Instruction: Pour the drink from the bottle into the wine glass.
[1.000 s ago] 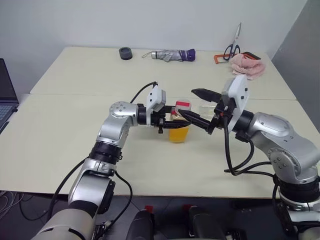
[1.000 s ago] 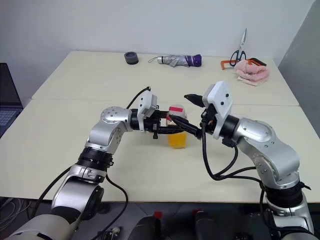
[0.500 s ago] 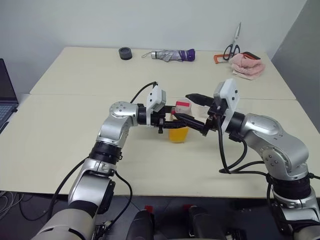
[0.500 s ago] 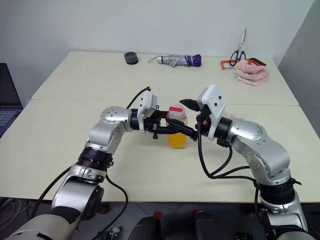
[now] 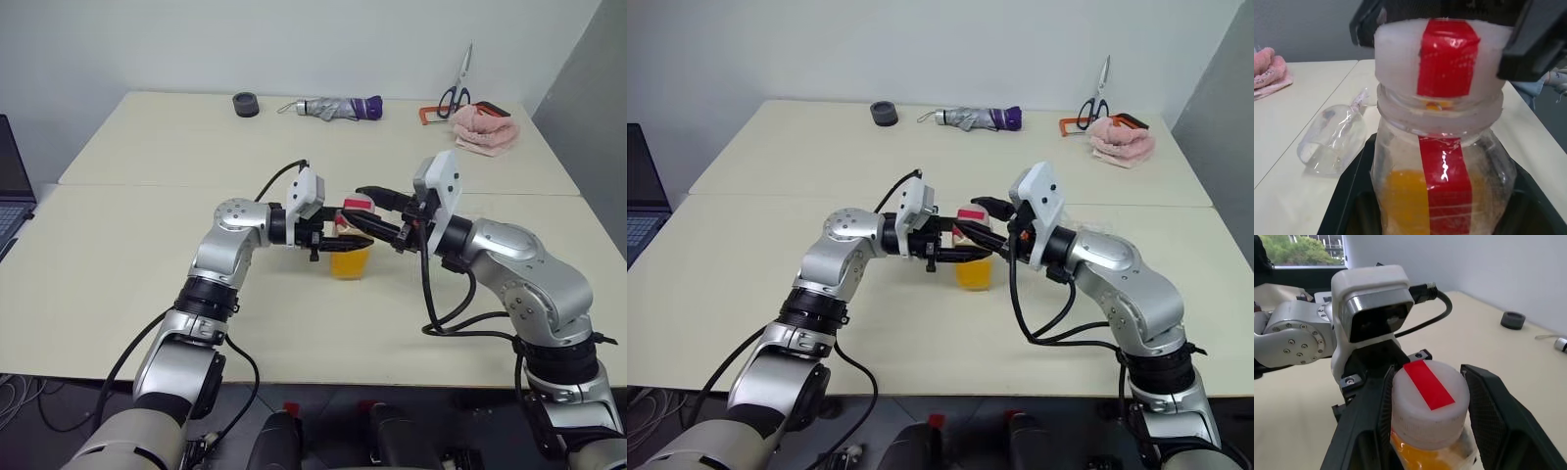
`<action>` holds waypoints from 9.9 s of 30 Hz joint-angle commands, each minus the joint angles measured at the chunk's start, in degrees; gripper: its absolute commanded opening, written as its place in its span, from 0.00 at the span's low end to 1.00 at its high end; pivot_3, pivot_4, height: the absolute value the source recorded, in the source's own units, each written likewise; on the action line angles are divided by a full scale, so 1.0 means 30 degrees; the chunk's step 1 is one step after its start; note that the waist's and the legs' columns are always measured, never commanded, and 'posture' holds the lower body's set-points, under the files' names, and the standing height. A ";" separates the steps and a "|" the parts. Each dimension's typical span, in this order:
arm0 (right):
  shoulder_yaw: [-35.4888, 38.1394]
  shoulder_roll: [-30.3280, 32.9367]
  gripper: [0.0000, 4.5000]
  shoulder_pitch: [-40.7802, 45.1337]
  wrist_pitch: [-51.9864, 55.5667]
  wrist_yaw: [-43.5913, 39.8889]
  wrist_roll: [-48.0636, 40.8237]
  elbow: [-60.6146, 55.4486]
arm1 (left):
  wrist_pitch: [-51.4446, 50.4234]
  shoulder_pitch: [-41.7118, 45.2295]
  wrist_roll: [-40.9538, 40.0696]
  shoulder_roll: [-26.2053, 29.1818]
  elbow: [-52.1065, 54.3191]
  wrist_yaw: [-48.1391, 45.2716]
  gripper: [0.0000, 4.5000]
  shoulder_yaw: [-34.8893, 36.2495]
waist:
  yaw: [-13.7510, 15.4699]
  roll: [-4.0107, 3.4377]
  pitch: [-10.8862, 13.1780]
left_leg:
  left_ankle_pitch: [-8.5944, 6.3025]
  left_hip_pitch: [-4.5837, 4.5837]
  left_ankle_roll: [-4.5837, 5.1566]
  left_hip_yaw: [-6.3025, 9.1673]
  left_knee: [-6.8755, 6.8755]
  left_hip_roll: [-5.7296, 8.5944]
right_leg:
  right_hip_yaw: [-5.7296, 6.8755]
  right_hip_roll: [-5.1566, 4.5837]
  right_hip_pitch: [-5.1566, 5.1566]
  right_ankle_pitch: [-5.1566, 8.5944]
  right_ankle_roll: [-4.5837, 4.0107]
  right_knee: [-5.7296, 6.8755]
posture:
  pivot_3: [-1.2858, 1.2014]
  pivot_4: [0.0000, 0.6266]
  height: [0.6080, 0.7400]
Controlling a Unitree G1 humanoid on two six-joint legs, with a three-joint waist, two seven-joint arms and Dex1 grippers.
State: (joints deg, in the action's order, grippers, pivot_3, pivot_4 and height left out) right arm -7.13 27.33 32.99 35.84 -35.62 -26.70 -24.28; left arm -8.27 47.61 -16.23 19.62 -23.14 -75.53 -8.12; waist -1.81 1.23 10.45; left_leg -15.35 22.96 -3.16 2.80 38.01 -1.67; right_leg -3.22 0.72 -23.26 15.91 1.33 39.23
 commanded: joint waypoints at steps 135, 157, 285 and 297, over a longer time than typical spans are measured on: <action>-0.3762 0.5304 1.00 -0.3840 -0.6276 0.8722 2.1076 0.6317 | -0.4748 -0.8487 -0.3557 0.6274 1.0777 0.5061 1.00 0.1976 | -0.0165 0.0017 -0.0001 | 0.0015 -0.0058 -0.0018 0.0025 -0.0014 -0.0009 | 0.0166 -0.0058 0.0010 0.0044 -0.0059 0.0116 | 0.52 0.24 1.00; -0.6288 0.2312 0.87 0.1591 -1.0449 1.4088 2.5503 1.9650 | -0.4642 -0.7893 -0.3274 0.5487 1.0635 0.4447 1.00 0.1350 | -0.0199 0.0024 -0.0005 | 0.0016 -0.0056 -0.0019 0.0030 0.0010 -0.0002 | 0.0161 -0.0072 0.0014 0.0061 -0.0099 0.0153 | 0.52 0.24 1.00; -0.0109 -0.2809 1.00 -0.6458 -0.5603 -0.2174 0.3388 0.2776 | -0.7075 -1.3352 -0.6333 0.7799 1.3485 1.0816 1.00 0.9373 | -0.0347 0.0021 0.0005 | 0.0032 -0.0085 -0.0027 0.0069 -0.0057 -0.0033 | 0.0201 -0.0069 -0.0005 0.0121 -0.0132 0.0209 | 0.52 0.24 1.00; 0.0141 0.0225 1.00 -0.5906 -0.1588 -0.3877 -0.0310 -0.1809 | -0.4058 -1.3963 -0.2343 0.5228 0.9923 1.5554 1.00 0.9594 | -0.0085 0.0019 0.0012 | 0.0032 -0.0077 -0.0026 0.0096 -0.0045 -0.0030 | 0.0224 -0.0075 0.0001 0.0121 -0.0130 0.0206 | 0.52 0.24 1.00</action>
State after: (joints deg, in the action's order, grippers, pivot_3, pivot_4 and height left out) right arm -7.53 27.36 14.42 29.72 -46.04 -25.04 -26.26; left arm -22.68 4.24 -24.66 35.03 7.03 -30.42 18.50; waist -2.06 1.29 10.49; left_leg -15.25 22.73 -3.24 3.10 37.88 -1.76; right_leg -2.53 0.49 -23.26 16.27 0.94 39.85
